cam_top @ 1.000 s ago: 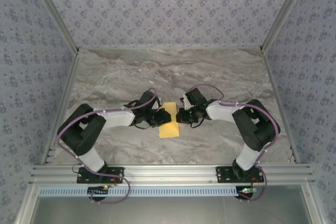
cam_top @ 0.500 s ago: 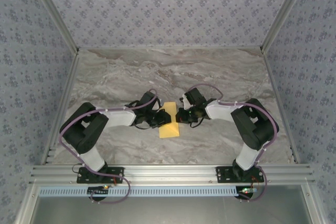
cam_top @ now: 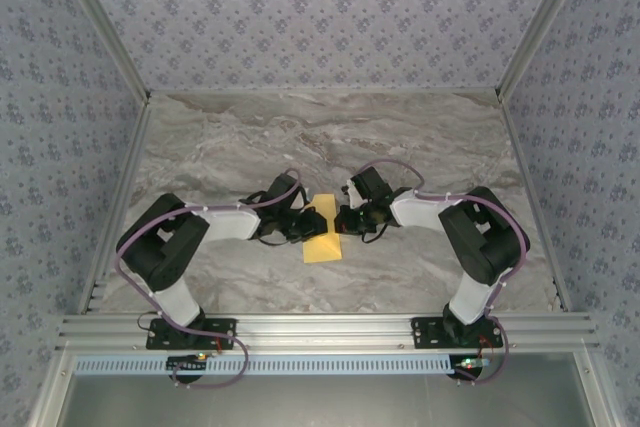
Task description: Fold a paper plane with a square sheet of paper (pick it up from the middle)
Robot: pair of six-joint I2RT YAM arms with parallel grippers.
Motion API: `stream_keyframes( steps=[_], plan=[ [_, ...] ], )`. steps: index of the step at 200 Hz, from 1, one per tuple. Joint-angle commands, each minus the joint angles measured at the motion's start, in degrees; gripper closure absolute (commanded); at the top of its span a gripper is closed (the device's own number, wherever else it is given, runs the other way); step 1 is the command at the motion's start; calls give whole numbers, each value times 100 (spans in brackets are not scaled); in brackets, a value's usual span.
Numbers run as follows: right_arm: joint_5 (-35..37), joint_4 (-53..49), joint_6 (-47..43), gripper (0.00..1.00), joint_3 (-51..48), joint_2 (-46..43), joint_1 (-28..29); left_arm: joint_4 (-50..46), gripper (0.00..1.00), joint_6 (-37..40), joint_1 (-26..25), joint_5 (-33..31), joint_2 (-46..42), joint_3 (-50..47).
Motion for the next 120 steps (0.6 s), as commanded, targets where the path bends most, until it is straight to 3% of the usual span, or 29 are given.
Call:
stream_keyframes(
  steps=[1, 120],
  plan=[
    [45, -163, -104, 97, 108, 153, 38, -1, 82, 37, -25, 90, 122, 155],
    [114, -280, -76, 95, 112, 111, 35, -552, 83, 78, -39, -170, 373, 30]
  ],
)
